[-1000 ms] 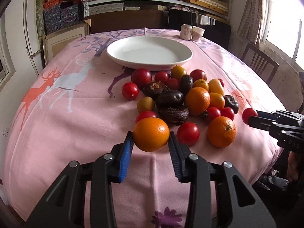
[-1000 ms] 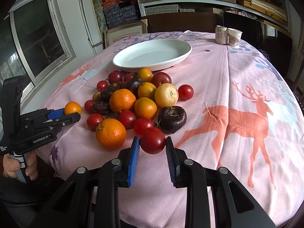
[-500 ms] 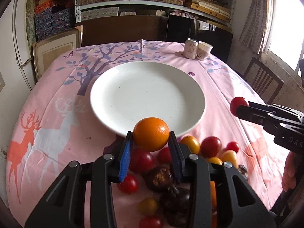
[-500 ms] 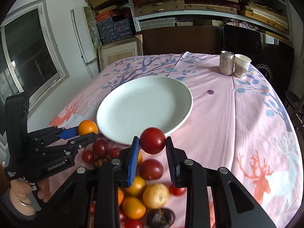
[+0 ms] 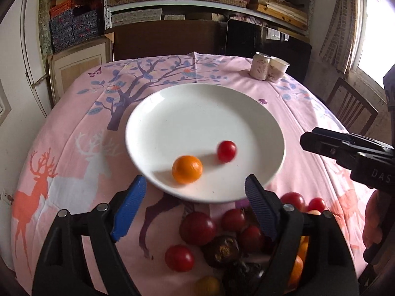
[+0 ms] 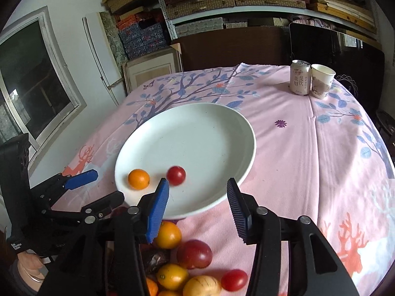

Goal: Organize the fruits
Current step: 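Carry both fruits over the white plate and open both tools to drop them, then grasp a large orange with the right tool while the left tool grasps a red tomato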

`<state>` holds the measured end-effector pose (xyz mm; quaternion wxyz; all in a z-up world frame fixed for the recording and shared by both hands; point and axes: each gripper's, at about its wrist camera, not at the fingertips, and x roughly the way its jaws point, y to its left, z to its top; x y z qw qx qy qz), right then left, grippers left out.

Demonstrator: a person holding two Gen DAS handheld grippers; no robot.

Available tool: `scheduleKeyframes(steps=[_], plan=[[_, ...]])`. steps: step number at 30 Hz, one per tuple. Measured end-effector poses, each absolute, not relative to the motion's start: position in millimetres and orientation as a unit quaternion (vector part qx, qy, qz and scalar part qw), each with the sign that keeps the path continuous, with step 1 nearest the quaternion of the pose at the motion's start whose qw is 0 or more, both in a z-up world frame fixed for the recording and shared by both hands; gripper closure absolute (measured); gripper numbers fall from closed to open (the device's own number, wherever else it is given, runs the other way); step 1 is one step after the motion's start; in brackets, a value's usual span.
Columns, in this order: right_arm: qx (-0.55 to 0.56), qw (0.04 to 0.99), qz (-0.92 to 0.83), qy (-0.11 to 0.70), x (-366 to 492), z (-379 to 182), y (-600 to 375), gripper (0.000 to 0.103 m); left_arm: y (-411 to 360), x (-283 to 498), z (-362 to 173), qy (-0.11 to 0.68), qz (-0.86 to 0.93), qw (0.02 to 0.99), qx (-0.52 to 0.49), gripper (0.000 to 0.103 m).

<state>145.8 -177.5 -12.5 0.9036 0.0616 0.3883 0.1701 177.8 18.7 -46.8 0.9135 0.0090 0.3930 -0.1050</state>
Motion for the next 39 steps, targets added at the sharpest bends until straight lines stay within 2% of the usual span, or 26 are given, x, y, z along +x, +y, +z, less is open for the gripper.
scheduleKeyframes(steps=[10, 15, 25, 29, 37, 39], plan=[[0.032, 0.889, 0.212, 0.405, 15.0, -45.6, -191.1, 0.053, 42.5, 63.5, -70.3, 0.4, -0.107, 0.91, 0.029, 0.022], [0.023, 0.875, 0.245, 0.418, -24.3, -57.1, -178.3, 0.053, 43.1, 31.6, -78.4, 0.4, -0.097, 0.911, 0.043, 0.022], [-0.024, 0.871, 0.265, 0.414, -29.6, -68.0, -129.4, 0.052, 45.0, 19.8, -83.8, 0.408, -0.095, 0.907, 0.029, 0.022], [-0.005, 0.867, 0.254, 0.428, -22.3, -80.2, -128.7, 0.058, 36.6, 22.4, -87.1, 0.409, -0.091, 0.907, 0.046, 0.022], [0.042, 0.876, 0.271, 0.397, -41.1, -60.3, -158.0, 0.058, 30.3, 43.3, -98.2, 0.415, -0.069, 0.905, 0.065, 0.022], [0.044, 0.879, 0.267, 0.393, -44.7, -55.8, -164.6, 0.058, 26.5, 48.0, -101.5, 0.419, -0.076, 0.902, 0.063, 0.03]])
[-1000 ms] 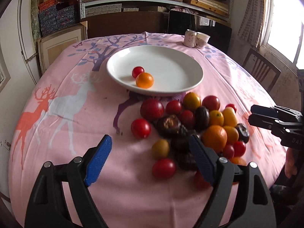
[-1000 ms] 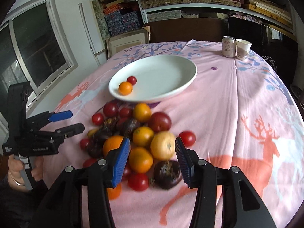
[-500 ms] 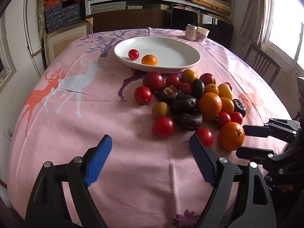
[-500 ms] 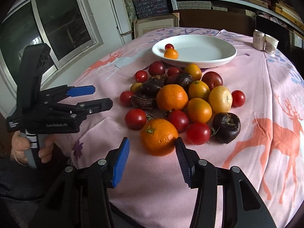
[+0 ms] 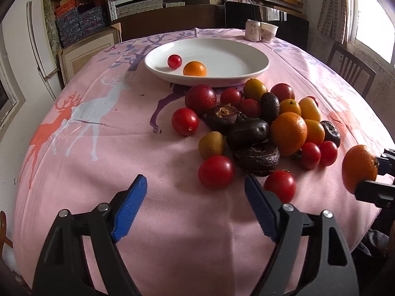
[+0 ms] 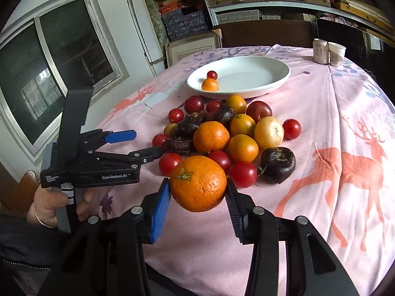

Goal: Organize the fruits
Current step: 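Grasp a large orange with the right tool while the left tool grasps a red tomato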

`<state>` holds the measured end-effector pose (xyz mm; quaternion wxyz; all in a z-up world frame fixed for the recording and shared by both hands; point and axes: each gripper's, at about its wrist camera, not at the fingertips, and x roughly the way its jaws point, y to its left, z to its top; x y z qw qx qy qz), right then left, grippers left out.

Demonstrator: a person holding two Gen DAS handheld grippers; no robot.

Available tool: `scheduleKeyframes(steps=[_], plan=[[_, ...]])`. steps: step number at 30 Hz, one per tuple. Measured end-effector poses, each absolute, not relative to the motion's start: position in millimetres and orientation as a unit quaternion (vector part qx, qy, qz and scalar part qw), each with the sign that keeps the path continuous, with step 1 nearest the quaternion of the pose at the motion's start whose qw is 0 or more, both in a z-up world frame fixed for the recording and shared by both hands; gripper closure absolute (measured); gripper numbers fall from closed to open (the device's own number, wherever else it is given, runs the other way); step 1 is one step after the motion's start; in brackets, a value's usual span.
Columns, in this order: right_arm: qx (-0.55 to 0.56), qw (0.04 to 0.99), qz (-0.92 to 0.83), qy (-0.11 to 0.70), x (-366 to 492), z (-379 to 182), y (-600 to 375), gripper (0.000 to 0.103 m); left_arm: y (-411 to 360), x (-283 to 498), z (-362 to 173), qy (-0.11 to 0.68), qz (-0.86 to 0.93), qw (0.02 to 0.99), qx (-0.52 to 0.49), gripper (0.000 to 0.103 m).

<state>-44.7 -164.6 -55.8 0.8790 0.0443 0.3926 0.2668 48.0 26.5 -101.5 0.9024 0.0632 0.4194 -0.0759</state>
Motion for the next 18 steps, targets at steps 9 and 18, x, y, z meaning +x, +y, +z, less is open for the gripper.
scheduleKeyframes(steps=[9, 18], plan=[[0.063, 0.881, 0.265, 0.387, -46.8, -54.3, -178.8, 0.058, 20.6, 50.8, -107.0, 0.41, -0.115, 0.903, 0.05, 0.074], [0.067, 0.887, 0.252, 0.381, -38.3, -49.1, -185.8, 0.058, 29.1, 37.2, -71.8, 0.374, -0.113, 0.92, 0.036, 0.074]])
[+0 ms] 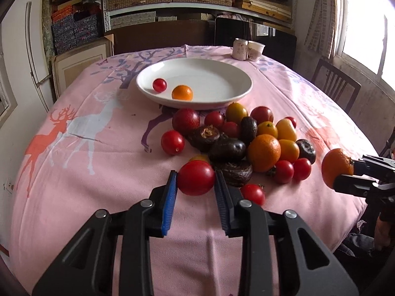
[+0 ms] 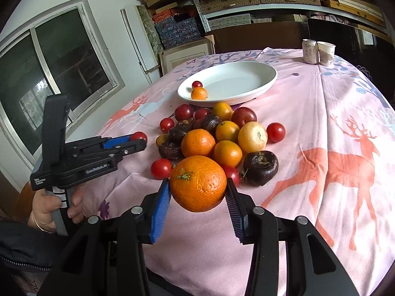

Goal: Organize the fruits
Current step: 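Grasp a large orange with the right tool while the left tool grasps a red tomato, then lower both fruits onto the white plate and open both tools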

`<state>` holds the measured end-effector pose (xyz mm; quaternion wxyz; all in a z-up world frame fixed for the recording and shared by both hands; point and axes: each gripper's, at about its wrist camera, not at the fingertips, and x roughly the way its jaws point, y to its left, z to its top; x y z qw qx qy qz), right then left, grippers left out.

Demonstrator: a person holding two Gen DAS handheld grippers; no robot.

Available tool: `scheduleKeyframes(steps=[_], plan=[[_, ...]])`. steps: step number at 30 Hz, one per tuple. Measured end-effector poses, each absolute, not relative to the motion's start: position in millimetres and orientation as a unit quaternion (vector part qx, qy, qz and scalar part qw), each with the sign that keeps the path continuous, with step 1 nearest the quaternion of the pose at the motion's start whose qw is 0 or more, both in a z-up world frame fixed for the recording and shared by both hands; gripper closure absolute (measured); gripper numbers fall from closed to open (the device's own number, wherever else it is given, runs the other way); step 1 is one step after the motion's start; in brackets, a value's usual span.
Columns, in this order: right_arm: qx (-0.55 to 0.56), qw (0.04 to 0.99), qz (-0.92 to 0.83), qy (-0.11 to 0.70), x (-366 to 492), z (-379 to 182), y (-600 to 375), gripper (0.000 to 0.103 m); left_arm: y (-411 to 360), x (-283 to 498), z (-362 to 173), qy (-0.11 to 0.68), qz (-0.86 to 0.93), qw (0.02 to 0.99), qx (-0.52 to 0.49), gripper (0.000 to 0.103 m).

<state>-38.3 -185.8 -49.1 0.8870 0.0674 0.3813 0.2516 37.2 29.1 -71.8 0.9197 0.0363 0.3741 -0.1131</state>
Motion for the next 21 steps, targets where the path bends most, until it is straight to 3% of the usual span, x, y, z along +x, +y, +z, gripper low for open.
scheduleKeyframes(steps=[11, 21], plan=[[0.071, 0.911, 0.203, 0.351, 74.0, 7.0, -193.7, 0.058, 10.1, 153.8, -20.9, 0.363, -0.127, 0.923, 0.033, 0.073], [0.1, 0.876, 0.196, 0.429, 209.6, -25.3, -169.1, 0.058, -8.9, 289.8, -67.1, 0.449, -0.117, 0.886, -0.001, 0.072]])
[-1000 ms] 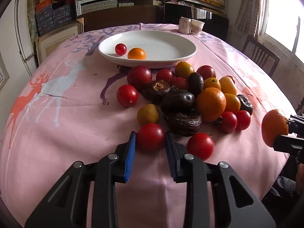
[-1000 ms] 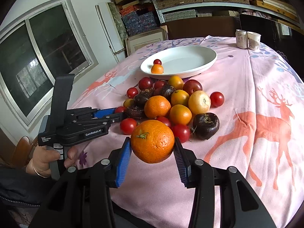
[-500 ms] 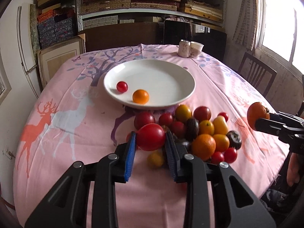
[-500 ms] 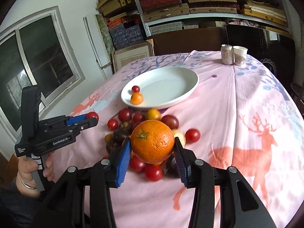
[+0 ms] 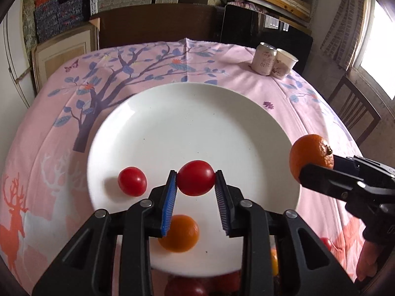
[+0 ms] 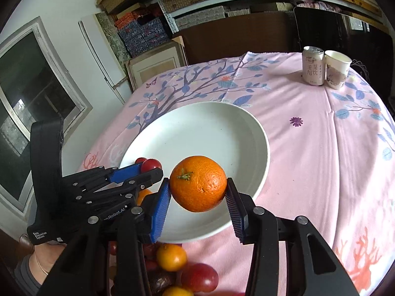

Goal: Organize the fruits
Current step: 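Lower both fruits onto the white plate and open both tools, then grasp a red cherry tomato with each tool from the pile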

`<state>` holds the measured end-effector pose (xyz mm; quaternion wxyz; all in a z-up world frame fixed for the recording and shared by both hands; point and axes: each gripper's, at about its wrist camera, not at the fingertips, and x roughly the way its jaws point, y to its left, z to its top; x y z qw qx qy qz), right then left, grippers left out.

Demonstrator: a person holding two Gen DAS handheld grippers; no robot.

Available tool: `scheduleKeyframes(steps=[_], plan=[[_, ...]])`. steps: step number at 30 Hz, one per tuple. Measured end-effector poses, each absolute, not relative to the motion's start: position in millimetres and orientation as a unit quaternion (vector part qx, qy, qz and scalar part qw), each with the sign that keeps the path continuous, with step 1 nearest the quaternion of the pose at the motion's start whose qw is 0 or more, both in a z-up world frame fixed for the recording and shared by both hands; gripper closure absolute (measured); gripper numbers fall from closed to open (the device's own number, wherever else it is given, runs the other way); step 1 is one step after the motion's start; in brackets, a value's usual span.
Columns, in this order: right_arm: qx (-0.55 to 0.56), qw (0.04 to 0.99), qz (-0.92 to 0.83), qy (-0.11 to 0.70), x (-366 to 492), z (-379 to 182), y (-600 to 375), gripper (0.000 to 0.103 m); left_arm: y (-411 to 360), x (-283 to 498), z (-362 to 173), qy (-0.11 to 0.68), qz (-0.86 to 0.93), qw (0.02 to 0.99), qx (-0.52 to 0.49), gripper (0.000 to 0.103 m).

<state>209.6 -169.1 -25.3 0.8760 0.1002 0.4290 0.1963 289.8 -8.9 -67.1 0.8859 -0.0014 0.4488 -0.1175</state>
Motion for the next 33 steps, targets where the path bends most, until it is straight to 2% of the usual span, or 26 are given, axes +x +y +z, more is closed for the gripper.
scheduleKeyframes(steps=[1, 2, 3, 5, 6, 10, 17, 23, 29, 31, 32, 33], plan=[[0.097, 0.872, 0.195, 0.438, 215.2, -30.7, -165.5, 0.057, -7.9, 296.3, -70.9, 0.456, -0.115, 0.882, -0.007, 0.071], [0.098, 0.869, 0.193, 0.446, 219.6, -34.2, -164.2, 0.057, -6.8, 299.9, -73.3, 0.461, -0.113, 0.88, -0.01, 0.063], [0.103, 0.866, 0.19, 0.45, 223.2, -37.0, -164.3, 0.056, -6.0, 301.0, -73.1, 0.462, -0.11, 0.88, -0.012, 0.048], [0.107, 0.867, 0.183, 0.45, 223.4, -38.9, -167.3, 0.055, -1.9, 295.7, -65.7, 0.446, -0.105, 0.888, -0.019, 0.029], [0.106, 0.871, 0.183, 0.442, 220.4, -37.4, -168.5, 0.053, 0.7, 289.2, -60.4, 0.436, -0.103, 0.894, -0.017, 0.027], [0.096, 0.89, 0.181, 0.408, 198.0, -24.0, -176.8, 0.045, 8.2, 258.5, -42.9, 0.414, -0.109, 0.904, -0.014, 0.026], [0.083, 0.903, 0.182, 0.38, 132.9, -3.2, -192.2, 0.045, 17.3, 161.7, -36.9, 0.396, -0.14, 0.908, 0.008, 0.023], [0.077, 0.904, 0.168, 0.384, 52.7, -25.2, -218.4, 0.045, 17.0, 65.7, -58.1, 0.4, -0.191, 0.895, 0.061, 0.022], [0.1, 0.898, 0.155, 0.399, 10.0, -49.6, -237.3, 0.045, -5.1, 31.1, -89.2, 0.411, -0.2, 0.884, 0.094, 0.022], [0.096, 0.898, 0.151, 0.401, 2.6, -53.8, -235.6, 0.045, -9.8, 33.0, -94.1, 0.411, -0.199, 0.885, 0.087, 0.029], [0.094, 0.898, 0.151, 0.402, -0.3, -54.7, -234.5, 0.045, -12.8, 34.8, -96.9, 0.413, -0.2, 0.884, 0.087, 0.039], [0.09, 0.898, 0.151, 0.404, -2.8, -55.6, -232.9, 0.045, -15.7, 36.7, -101.2, 0.417, -0.201, 0.882, 0.087, 0.057]])
